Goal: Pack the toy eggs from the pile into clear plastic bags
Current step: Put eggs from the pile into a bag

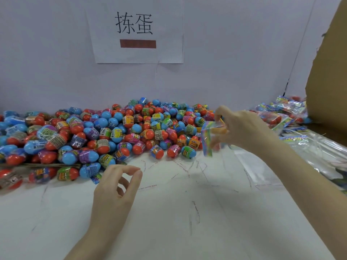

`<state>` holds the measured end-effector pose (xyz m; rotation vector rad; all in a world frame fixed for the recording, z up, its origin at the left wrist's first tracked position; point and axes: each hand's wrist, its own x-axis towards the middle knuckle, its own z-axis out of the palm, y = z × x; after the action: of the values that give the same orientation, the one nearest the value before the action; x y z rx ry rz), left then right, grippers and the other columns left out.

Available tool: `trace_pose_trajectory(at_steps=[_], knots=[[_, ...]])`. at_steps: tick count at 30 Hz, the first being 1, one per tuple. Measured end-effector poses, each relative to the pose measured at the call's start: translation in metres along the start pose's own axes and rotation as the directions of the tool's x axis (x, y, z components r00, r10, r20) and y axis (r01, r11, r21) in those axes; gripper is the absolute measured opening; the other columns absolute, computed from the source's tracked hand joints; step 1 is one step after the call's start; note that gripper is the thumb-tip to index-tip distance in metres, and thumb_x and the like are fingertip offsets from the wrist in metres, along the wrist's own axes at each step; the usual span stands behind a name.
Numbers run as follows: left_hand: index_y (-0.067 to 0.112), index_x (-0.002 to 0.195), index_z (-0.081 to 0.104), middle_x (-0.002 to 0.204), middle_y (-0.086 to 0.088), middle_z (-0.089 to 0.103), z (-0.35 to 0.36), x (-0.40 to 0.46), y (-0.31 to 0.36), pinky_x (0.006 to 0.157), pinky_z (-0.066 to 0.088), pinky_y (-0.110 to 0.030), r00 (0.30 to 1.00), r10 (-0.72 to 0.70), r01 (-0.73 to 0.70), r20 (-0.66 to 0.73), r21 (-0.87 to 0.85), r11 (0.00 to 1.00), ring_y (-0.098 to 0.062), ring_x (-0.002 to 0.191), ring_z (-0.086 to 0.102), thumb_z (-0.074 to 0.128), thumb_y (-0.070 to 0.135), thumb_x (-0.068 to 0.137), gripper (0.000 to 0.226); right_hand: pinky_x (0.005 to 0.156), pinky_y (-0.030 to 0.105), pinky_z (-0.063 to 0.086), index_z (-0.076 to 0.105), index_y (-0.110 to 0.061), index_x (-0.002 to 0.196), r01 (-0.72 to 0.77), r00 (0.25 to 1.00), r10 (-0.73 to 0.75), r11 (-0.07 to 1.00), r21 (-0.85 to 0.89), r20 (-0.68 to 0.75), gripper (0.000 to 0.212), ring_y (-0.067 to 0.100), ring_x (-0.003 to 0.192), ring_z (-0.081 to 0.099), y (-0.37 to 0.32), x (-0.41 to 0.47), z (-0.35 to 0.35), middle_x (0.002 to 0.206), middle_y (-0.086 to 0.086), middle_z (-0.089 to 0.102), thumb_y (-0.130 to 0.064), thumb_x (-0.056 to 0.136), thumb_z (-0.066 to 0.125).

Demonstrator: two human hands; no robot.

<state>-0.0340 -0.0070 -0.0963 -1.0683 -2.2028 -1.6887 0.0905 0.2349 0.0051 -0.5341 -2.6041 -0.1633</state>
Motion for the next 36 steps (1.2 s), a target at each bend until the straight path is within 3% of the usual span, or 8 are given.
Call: trace_pose_trajectory(at_steps=[5, 10, 13, 16, 20, 27, 31, 36], knots=[[0.027, 0.073, 0.058, 0.081, 0.008, 0.057, -0.001, 0.001, 0.002, 0.057, 0.040, -0.008, 1.000, -0.026, 0.026, 0.004, -0.056, 0.998, -0.003, 0.075, 0.054, 0.054, 0.035, 0.083, 0.013, 0.043, 0.022, 0.015, 0.048, -0.013, 0.114, 0.120, 0.985, -0.138, 0.979, -0.164, -0.100, 0.093, 0.003, 0.041, 0.030, -0.016, 0.005, -0.004, 0.068, -0.006, 0.056, -0.079, 0.071, 0.000], [0.025, 0.077, 0.060, 0.084, 0.009, 0.058, -0.001, 0.001, 0.001, 0.058, 0.039, -0.007, 1.000, 0.013, -0.013, 0.010, -0.068, 0.998, -0.004, 0.075, 0.054, 0.046, 0.048, 0.082, 0.027, 0.042, 0.020, 0.012, 0.052, -0.006, 0.109, 0.122, 0.948, -0.124, 0.992, -0.024, -0.293, 0.032, 0.010, 0.035, 0.024, -0.019, 0.006, -0.001, 0.048, -0.007, 0.039, -0.019, 0.089, 0.031], [0.027, 0.077, 0.059, 0.084, 0.011, 0.057, -0.001, 0.001, 0.000, 0.057, 0.040, -0.008, 1.000, 0.023, -0.023, 0.005, -0.074, 0.997, -0.004, 0.075, 0.055, 0.035, 0.057, 0.076, 0.039, 0.041, 0.016, 0.018, 0.034, -0.015, 0.110, 0.103, 0.889, -0.078, 0.994, 0.032, -0.450, 0.025, 0.017, 0.037, 0.035, -0.015, 0.007, -0.005, 0.055, 0.005, 0.051, -0.014, 0.087, 0.043], [0.027, 0.076, 0.059, 0.083, 0.010, 0.058, -0.001, 0.001, 0.000, 0.057, 0.039, -0.009, 1.000, 0.018, -0.017, 0.014, -0.064, 0.998, -0.004, 0.075, 0.055, 0.039, 0.056, 0.077, 0.035, 0.046, 0.011, 0.020, 0.037, -0.020, 0.120, 0.174, 0.934, -0.156, 0.984, 0.029, -0.322, 0.044, 0.019, 0.043, 0.051, -0.017, 0.008, 0.003, 0.059, 0.000, 0.057, -0.023, 0.084, 0.064], [0.033, 0.072, 0.060, 0.086, 0.020, 0.060, 0.000, -0.001, 0.008, 0.058, 0.040, -0.009, 0.997, -0.044, 0.052, 0.070, -0.123, 0.991, -0.001, 0.075, 0.055, 0.054, 0.052, 0.073, 0.020, 0.055, 0.024, 0.036, 0.031, -0.028, 0.129, -0.049, 0.988, 0.116, 0.857, 0.513, -0.101, 0.051, -0.004, 0.053, 0.050, -0.021, 0.008, 0.002, 0.056, -0.014, 0.053, -0.052, 0.085, 0.045], [0.033, 0.124, 0.050, 0.116, 0.023, 0.053, 0.043, 0.008, 0.064, 0.076, 0.043, -0.015, 0.828, -0.184, 0.271, 0.530, -0.091, 0.958, 0.009, 0.094, 0.052, 0.037, 0.091, 0.056, 0.090, 0.074, 0.031, 0.043, 0.031, -0.059, 0.100, -0.115, 0.989, 0.150, 0.750, 0.652, 0.002, 0.022, 0.001, 0.075, 0.058, -0.031, 0.000, 0.000, 0.075, -0.018, 0.056, -0.056, 0.080, 0.022], [0.015, 0.113, 0.060, 0.094, 0.006, 0.063, 0.071, 0.023, 0.076, 0.069, 0.043, -0.021, 0.871, -0.259, 0.361, 0.418, -0.186, 0.914, -0.006, 0.075, 0.055, 0.056, 0.046, 0.086, 0.041, 0.089, 0.056, 0.042, 0.037, -0.057, 0.101, -0.114, 0.988, 0.151, 0.613, 0.782, 0.026, 0.022, 0.020, 0.077, 0.055, -0.032, 0.002, 0.003, 0.070, -0.006, 0.051, -0.054, 0.082, 0.026], [0.022, 0.061, 0.064, 0.044, 0.015, 0.054, 0.084, 0.024, 0.065, 0.043, 0.035, -0.009, 0.884, -0.297, 0.416, 0.360, -0.317, 0.853, 0.001, 0.040, 0.045, 0.064, 0.018, 0.086, 0.025, 0.071, 0.039, 0.041, 0.039, -0.044, 0.116, -0.155, 0.978, 0.206, 0.695, 0.702, 0.012, 0.039, 0.005, 0.063, 0.049, -0.026, -0.001, -0.004, 0.064, -0.011, 0.049, -0.050, 0.080, 0.025]])
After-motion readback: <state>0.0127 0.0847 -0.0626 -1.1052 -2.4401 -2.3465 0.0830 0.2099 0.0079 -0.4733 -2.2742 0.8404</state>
